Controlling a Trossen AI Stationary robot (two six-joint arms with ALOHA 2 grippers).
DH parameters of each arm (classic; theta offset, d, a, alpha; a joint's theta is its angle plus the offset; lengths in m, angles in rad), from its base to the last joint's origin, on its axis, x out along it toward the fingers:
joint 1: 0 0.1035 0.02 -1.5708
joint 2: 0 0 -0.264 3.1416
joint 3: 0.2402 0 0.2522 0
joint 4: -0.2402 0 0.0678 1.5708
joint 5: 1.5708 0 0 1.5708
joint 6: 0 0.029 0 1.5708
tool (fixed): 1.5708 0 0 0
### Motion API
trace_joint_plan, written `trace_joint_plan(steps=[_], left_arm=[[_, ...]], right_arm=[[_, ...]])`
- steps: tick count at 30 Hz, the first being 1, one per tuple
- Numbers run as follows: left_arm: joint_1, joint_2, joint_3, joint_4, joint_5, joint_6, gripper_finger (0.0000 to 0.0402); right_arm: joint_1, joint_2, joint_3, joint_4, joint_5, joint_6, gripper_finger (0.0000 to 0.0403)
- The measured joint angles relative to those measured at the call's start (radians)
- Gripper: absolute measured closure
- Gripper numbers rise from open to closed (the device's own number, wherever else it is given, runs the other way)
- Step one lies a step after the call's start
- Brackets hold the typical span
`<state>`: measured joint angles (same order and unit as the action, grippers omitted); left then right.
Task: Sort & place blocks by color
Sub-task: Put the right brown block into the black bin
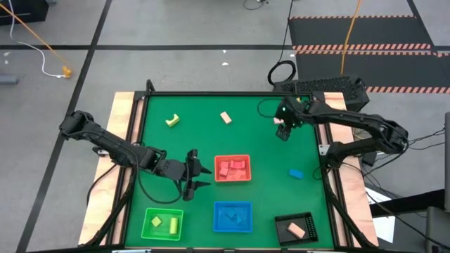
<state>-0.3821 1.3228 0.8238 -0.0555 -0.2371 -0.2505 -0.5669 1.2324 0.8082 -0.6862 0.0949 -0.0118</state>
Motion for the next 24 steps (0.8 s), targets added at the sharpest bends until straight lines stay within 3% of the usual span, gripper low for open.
trace_joint_plan(steps=[13, 24], left_arm=[[0.086, 0.000, 0.000, -0.001, 0.000, 0.111, 0.0199], [0.182, 0.000, 0.000, -0.001, 0.000, 0.204, 0.0199]], right_arm=[[-0.151, 0.225, 0.000, 0.035, -0.018, -0.312, 0.0167], [-0.226, 0.266, 0.001, 0.095, -0.017, -0.457, 0.0167]])
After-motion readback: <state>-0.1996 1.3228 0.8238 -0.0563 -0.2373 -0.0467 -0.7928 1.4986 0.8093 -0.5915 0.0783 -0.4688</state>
